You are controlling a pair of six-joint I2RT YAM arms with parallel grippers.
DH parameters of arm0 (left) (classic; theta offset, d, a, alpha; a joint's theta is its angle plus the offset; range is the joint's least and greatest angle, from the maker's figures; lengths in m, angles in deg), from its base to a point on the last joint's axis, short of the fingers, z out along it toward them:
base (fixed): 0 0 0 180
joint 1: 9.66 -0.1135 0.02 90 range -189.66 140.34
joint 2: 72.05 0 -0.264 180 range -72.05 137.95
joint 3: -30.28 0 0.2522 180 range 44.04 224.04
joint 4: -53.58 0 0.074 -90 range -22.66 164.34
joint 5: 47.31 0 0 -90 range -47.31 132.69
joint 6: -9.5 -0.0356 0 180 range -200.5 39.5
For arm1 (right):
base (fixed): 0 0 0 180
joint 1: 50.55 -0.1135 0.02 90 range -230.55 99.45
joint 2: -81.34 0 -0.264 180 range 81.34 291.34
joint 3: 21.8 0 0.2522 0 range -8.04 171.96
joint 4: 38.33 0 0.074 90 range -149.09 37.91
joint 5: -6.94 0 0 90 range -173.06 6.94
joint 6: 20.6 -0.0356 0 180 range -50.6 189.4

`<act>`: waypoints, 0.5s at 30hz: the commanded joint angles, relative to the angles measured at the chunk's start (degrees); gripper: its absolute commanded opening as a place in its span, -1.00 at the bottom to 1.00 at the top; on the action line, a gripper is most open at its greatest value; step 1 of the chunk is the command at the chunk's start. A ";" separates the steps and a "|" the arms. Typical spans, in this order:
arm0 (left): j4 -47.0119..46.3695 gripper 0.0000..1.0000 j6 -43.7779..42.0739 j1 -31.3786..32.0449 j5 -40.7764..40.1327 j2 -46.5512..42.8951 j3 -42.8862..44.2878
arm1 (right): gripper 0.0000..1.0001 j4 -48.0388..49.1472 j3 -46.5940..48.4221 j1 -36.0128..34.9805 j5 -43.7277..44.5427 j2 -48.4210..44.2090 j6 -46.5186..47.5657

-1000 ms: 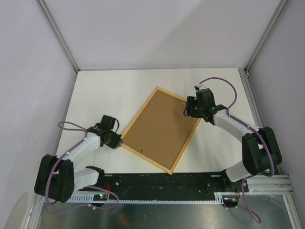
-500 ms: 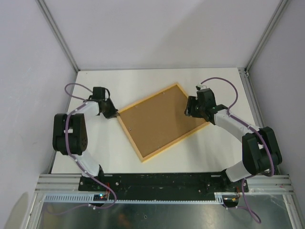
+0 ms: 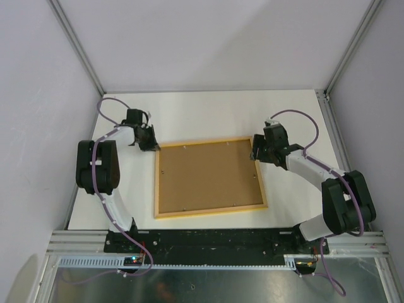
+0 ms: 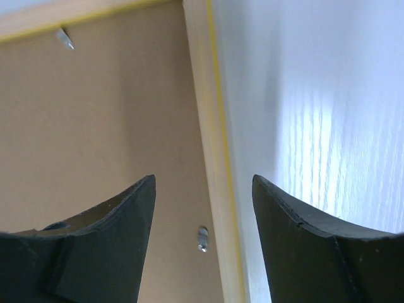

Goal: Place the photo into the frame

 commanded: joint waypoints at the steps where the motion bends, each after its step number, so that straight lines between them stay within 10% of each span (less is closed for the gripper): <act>1: -0.74 -0.99 1.38 0.49 -0.66 -0.22 2.82 | 0.36 -1.54 -4.25 -0.91 0.80 -4.96 -0.98; 15: -0.78 -0.99 4.45 1.59 -3.42 -1.66 4.36 | 0.36 -2.70 -11.77 -7.50 6.55 -8.09 -6.14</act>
